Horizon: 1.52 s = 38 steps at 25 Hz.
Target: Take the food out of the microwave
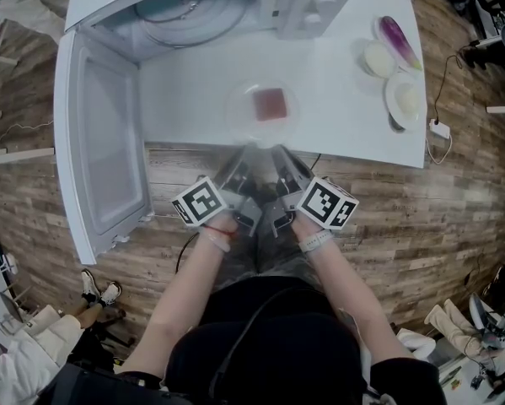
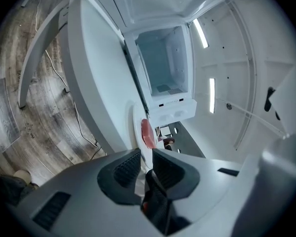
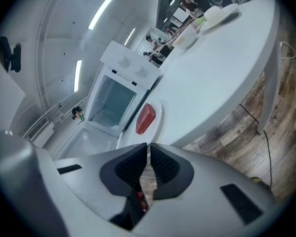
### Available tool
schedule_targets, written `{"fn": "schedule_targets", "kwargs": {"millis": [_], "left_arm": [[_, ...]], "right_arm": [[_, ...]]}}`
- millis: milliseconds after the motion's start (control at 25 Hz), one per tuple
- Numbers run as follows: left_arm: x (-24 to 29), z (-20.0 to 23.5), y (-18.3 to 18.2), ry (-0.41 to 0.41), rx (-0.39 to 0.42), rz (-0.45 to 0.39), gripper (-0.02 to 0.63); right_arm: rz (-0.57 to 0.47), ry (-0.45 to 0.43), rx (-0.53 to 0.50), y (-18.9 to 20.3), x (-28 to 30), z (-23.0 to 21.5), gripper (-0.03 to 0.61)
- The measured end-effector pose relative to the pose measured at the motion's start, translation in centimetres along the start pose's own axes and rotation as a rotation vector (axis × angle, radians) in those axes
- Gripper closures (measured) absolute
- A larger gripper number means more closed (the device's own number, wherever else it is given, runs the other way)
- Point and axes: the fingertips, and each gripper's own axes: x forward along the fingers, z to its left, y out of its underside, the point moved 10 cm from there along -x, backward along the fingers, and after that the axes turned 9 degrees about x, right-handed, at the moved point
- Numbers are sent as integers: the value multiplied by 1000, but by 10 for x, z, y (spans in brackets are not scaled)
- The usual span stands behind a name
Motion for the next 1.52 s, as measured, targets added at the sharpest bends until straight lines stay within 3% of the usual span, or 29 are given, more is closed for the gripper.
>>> {"fn": "schedule_targets", "kwargs": {"millis": [440, 760, 920, 1200, 1520], "left_arm": [[-5, 0, 5, -40, 28, 54, 472], [-17, 4, 16, -54, 13, 96, 472], [-19, 0, 17, -67, 94, 114, 476], [-20, -17, 14, -103, 291, 106, 603], [-16, -42, 13, -101, 475, 145, 603]], "right_arm": [[-13, 1, 7, -2, 3, -2, 543], [-9, -16, -16, -3, 1, -6, 543], [-4, 1, -59, -5, -5, -8, 543], [32, -12, -202, -7, -17, -4, 543], [101, -67, -378, -10, -28, 20, 549]]}}
